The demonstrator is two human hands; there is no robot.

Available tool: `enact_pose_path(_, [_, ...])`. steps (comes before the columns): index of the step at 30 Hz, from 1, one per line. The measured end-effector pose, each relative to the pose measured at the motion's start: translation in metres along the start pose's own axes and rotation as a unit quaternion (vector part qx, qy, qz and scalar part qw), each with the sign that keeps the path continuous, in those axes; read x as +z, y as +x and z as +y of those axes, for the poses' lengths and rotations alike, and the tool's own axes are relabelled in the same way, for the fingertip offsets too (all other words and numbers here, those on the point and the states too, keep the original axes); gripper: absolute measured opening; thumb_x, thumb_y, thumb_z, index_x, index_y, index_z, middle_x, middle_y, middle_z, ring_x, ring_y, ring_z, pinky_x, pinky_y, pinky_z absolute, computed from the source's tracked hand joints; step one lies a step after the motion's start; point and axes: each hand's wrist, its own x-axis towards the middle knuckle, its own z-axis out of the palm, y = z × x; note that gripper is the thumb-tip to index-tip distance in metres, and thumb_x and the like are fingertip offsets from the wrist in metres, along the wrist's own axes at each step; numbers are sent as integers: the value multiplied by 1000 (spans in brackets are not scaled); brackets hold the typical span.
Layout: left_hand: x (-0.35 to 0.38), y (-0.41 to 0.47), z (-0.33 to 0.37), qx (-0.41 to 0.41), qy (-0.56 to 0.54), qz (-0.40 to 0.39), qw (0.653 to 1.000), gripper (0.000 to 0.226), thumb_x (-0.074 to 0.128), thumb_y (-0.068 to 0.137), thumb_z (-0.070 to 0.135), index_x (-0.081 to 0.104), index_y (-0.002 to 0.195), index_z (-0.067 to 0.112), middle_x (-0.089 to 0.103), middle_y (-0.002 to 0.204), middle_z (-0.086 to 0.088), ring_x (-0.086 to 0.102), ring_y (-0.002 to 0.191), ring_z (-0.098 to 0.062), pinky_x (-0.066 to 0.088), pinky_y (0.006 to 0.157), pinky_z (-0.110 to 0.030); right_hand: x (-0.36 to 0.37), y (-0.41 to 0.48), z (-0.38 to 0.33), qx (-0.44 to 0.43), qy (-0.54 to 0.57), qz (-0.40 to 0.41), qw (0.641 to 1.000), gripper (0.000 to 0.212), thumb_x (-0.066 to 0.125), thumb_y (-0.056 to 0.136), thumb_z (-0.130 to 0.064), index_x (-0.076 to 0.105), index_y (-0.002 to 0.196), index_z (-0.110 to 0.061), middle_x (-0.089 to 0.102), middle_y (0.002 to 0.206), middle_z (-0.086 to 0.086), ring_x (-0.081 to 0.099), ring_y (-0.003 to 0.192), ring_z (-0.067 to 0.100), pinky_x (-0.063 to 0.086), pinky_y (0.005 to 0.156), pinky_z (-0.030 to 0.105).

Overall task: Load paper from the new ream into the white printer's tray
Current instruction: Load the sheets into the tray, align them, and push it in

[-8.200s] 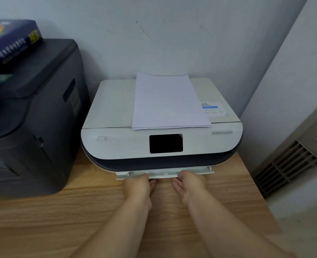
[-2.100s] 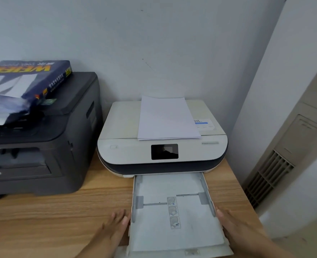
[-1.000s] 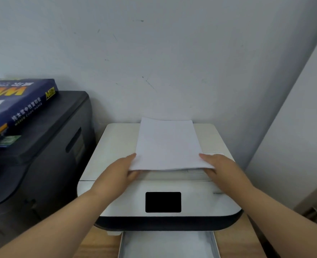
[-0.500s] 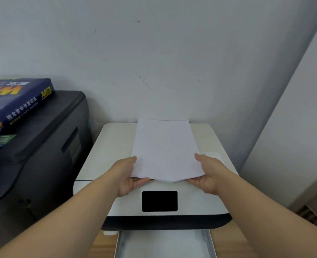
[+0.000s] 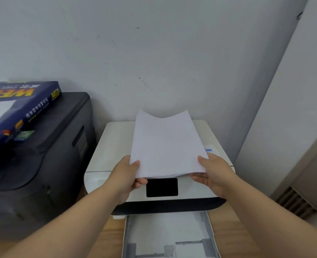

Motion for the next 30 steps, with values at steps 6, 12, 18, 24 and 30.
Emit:
enact_pose_path(6, [-12,-55,-25,44,12,-21,999,23,33,97,20,49,112,16,60,85,-8,51,40,-8,37,43,-23,-2,-60,35,-55,1,-1,998,21,36,100,-19,49,116,-13,61,83,10,60,52,17,51,42,21])
enact_pose_path(12, [-18,-120,-71,48,10,-25,999,22,33,97,20,49,112,17,60,80,-9,49,42,-10,36,40,-22,-13,-119,84,-75,3,-12,997,27,35,100,-16,48,120,-2,58,77,14,53,42,14,45,40,23])
enact_pose_path(18, [-17,-200,-137,44,19,-23,999,21,34,98,17,48,111,11,57,56,-7,47,35,-12,32,34,-21,-32,-189,149,-41,5,-12,999,21,37,100,-17,54,109,-9,63,73,14,54,44,17,47,40,24])
enact_pose_path(24, [-17,-287,-197,5,29,-28,999,17,45,94,22,49,107,12,56,42,-6,47,28,-14,32,30,-19,-56,-264,217,28,8,-11,1000,19,42,98,-24,56,101,-12,65,56,11,56,41,21,46,42,26])
enact_pose_path(30, [-18,-345,-230,-14,-5,31,999,7,62,84,5,58,90,6,63,68,9,59,74,-19,40,48,-4,-69,-320,248,25,19,6,999,17,62,85,-5,61,94,9,68,74,13,63,40,0,46,39,10])
